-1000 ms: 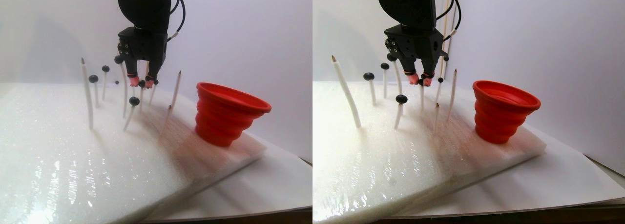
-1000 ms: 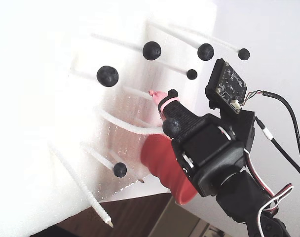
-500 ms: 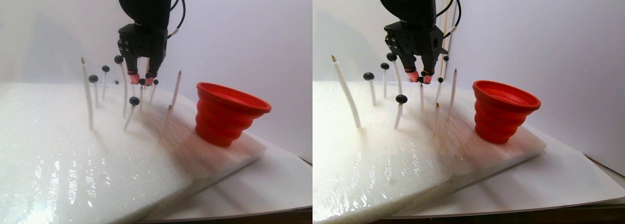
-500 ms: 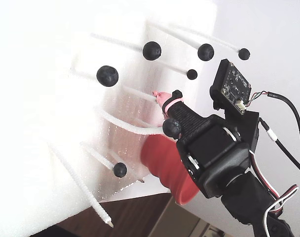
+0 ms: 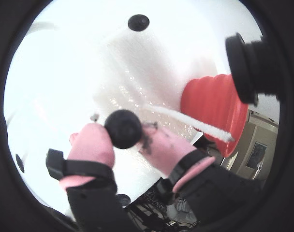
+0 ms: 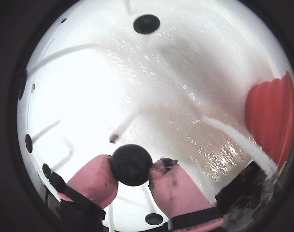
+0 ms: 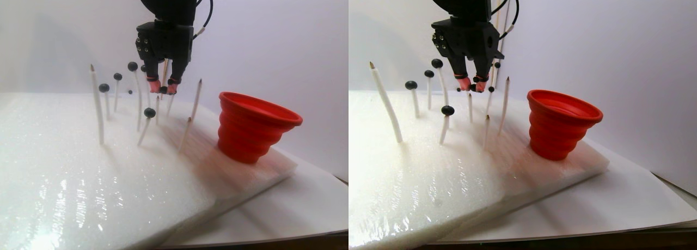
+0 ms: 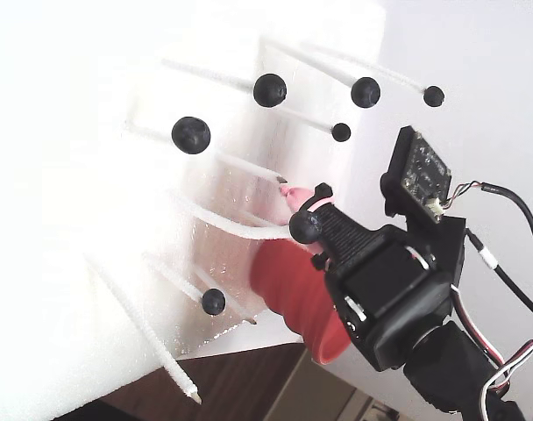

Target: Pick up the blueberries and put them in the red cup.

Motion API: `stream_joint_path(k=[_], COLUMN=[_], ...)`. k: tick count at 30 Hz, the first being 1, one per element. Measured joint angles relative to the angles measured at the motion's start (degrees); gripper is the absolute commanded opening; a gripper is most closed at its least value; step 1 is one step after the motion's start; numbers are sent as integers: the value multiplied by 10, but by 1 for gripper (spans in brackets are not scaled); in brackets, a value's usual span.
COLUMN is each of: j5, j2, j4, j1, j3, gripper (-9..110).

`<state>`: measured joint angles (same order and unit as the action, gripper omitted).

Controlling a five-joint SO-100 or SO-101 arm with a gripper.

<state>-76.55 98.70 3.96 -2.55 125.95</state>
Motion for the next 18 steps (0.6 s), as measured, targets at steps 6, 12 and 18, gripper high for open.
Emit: stream_joint_path(k=[6, 12, 18], j5=[0, -7, -9], j2=[0, 18, 64], j4=[11, 23, 44], j1=[-14, -22, -31], j3=[6, 7, 7], gripper=[10, 10, 10])
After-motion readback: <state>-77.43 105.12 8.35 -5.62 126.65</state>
